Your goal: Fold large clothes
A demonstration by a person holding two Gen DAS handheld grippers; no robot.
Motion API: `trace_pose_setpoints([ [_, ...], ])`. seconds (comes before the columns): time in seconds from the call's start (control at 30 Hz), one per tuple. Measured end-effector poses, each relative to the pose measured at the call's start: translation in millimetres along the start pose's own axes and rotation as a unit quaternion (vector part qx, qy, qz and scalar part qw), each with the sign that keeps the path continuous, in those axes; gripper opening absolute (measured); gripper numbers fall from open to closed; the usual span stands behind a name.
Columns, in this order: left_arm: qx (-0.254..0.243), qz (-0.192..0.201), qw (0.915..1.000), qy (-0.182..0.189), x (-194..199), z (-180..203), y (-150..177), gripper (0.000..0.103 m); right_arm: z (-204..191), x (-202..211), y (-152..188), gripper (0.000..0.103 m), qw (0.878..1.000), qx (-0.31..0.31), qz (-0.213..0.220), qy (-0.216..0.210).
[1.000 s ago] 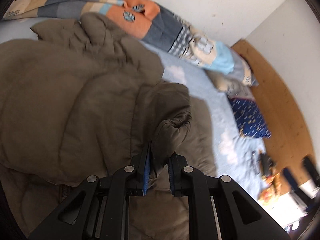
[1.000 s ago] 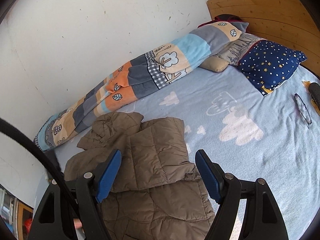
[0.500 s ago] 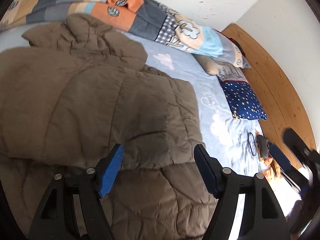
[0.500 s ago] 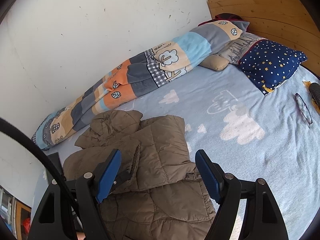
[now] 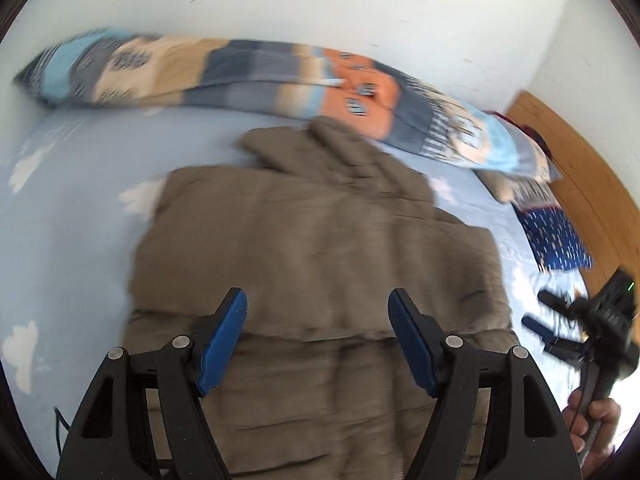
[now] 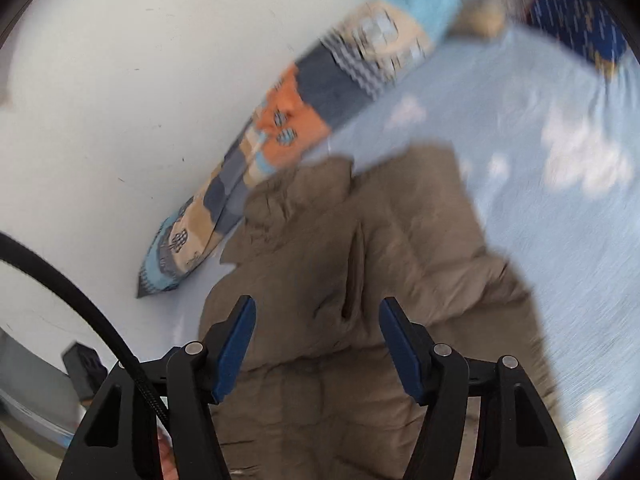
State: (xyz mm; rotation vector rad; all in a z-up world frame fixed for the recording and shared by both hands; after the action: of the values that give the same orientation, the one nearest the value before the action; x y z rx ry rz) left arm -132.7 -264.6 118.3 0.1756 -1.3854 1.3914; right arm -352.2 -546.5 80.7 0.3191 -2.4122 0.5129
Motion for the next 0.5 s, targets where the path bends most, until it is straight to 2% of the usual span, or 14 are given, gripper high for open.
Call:
trace_pose_setpoints([
  [0.1,0.057,-0.001,0.9983,0.008,-7,-44,4,0.072,16,-24,11,0.070,0.999,-0.041,-0.029,0.002],
  [0.17,0.084,-0.007,0.9963,0.019,-14,-63,7,0.072,18,-34,15,0.070,0.998,-0.043,-0.037,0.005],
  [0.33,0.112,-0.026,0.9920,0.052,-36,-78,-1,0.072,10,-57,22,0.070,0.999,-0.026,-0.044,0.014],
  [0.43,0.146,-0.032,0.9857,0.077,-45,-88,-1,0.072,6,-71,23,0.069,0.999,-0.015,-0.048,0.015],
  [0.47,0.155,-0.034,0.9839,0.083,-46,-92,-1,0.072,4,-75,23,0.064,0.999,-0.010,-0.047,0.022],
  [0.5,0.158,-0.032,0.9833,0.084,-45,-94,-2,0.072,4,-81,24,0.047,0.999,-0.006,-0.049,0.020],
])
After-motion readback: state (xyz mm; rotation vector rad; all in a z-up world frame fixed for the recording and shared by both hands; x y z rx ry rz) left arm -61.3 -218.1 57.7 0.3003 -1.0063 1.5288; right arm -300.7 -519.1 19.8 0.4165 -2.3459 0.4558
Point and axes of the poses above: each gripper's, at about its wrist camera, not at the fingertips, and x roughly against the way its jaws point, z to its right, y to its underside, the point moved 3 cm from there along -x, roughly the way its jaws point
